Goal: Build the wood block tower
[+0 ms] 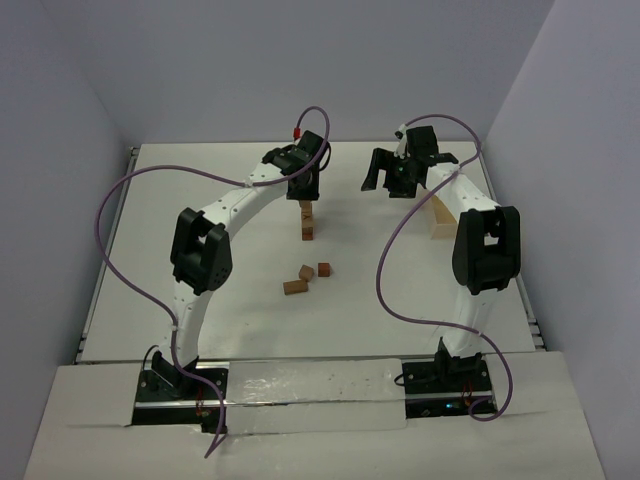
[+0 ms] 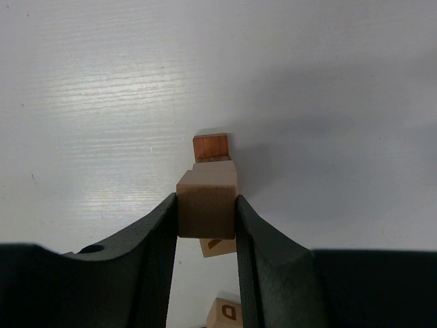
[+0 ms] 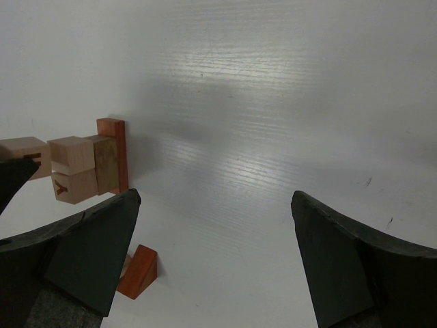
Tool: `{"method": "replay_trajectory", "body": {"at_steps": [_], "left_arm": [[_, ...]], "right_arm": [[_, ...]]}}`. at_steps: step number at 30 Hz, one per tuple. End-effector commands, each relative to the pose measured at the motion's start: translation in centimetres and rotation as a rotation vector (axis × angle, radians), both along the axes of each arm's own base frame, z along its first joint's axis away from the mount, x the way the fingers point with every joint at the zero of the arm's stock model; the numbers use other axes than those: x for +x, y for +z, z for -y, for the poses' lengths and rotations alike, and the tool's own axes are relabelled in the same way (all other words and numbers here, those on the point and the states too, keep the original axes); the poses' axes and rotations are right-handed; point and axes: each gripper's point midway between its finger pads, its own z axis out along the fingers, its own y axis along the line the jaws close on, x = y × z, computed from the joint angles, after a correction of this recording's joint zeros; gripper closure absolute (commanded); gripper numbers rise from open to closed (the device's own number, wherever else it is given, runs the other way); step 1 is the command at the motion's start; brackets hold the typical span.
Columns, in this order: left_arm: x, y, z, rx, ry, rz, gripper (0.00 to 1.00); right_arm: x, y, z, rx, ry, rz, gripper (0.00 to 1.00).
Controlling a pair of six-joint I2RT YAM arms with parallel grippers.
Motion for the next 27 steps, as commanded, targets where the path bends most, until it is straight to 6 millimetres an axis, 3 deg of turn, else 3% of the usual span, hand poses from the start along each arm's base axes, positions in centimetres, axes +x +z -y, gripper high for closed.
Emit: {"method": "replay_trajectory", "body": {"at_steps": [1,27], "left_arm": [[-0.10,-0.16,0.51,0.001,0.001,0.000,0.71],[-0.44,-0.63,0.69,-0.001,-0.014,-0.016,0.67]], "right_arm": [[1.21,1.76,0.03,0.013,-0.008,0.047,0.00],[1.18,1.52,0.07,0.011,-0.009,0.041,0.00]]}}
